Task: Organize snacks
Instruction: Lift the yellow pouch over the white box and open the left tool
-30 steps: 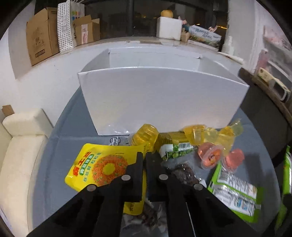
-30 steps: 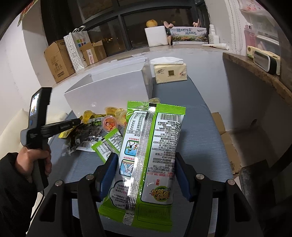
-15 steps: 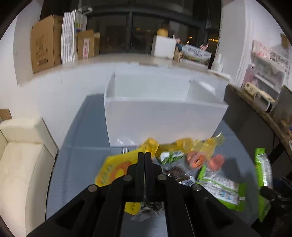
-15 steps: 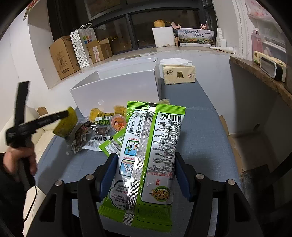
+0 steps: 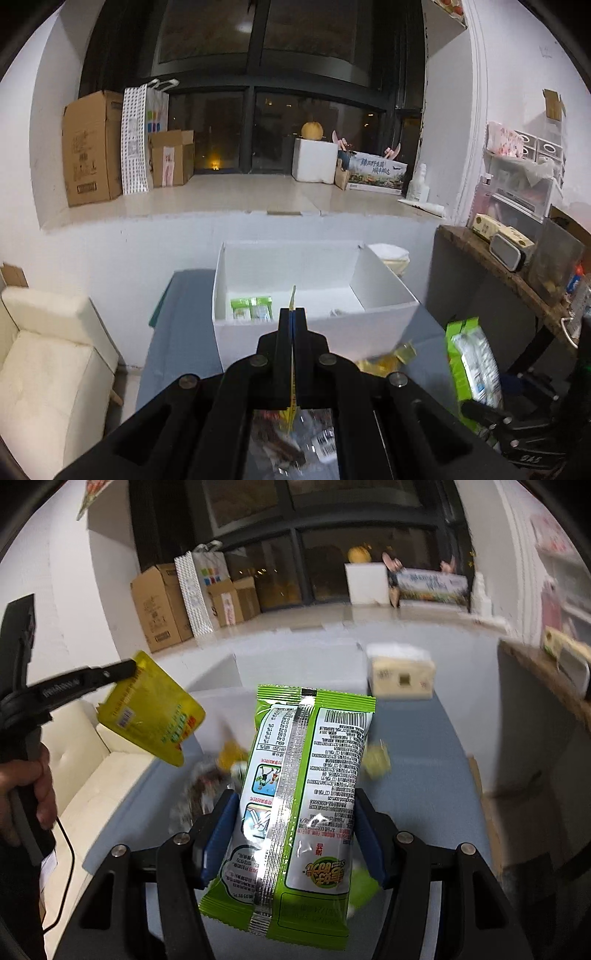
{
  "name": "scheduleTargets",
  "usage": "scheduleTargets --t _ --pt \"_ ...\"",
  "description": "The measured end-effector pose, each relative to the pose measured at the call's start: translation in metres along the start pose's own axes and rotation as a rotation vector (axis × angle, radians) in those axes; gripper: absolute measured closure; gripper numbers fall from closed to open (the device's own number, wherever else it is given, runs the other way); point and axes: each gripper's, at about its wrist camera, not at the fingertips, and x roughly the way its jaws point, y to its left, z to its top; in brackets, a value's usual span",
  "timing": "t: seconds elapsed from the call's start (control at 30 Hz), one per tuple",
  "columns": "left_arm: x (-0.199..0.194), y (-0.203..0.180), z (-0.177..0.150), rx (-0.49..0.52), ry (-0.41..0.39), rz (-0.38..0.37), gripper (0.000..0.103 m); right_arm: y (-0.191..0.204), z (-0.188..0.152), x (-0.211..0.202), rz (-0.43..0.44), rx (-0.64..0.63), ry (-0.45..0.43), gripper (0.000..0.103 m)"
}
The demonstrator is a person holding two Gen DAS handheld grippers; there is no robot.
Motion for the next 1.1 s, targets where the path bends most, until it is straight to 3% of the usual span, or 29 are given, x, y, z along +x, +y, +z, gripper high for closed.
scheduleTargets --t 0.33,0.5,0.7,0.77,0.83,0.9,1.0,1.1 --pt "0.045 -0.010 0.077 0.042 -0.058 -0.005 0.103 -0.010 0.119 0.056 0.068 -0.024 -0.067 0.037" --pt "0.086 -0.002 0.105 0.050 -0.040 0.020 0.103 -0.007 0.148 0.099 0.047 -0.082 -0.035 0.037" --pt "0.131 0.012 0.097 0.042 0.052 0.054 0.100 -0.009 0.148 0.145 0.032 -0.101 0.020 0.034" --pt "0.141 0.015 0.090 0.039 0.079 0.071 0.067 -0.010 0.144 0.152 0.025 -0.114 0.028 0.022" --pt "0.144 0.019 0.084 0.029 0.070 0.084 0.015 -0.012 0.141 0.159 0.001 -0.126 0.033 0.014" --pt "0.141 0.023 0.080 0.023 0.041 0.085 0.005 -0.014 0.139 0.165 -0.021 -0.127 0.050 0.012" --pt "0.142 0.022 0.080 0.032 0.059 0.079 0.004 -0.017 0.137 0.171 -0.009 -0.122 0.086 0.001" --pt "0.141 0.020 0.079 0.045 0.062 0.070 0.002 -0.016 0.135 0.169 -0.018 -0.128 0.080 0.000"
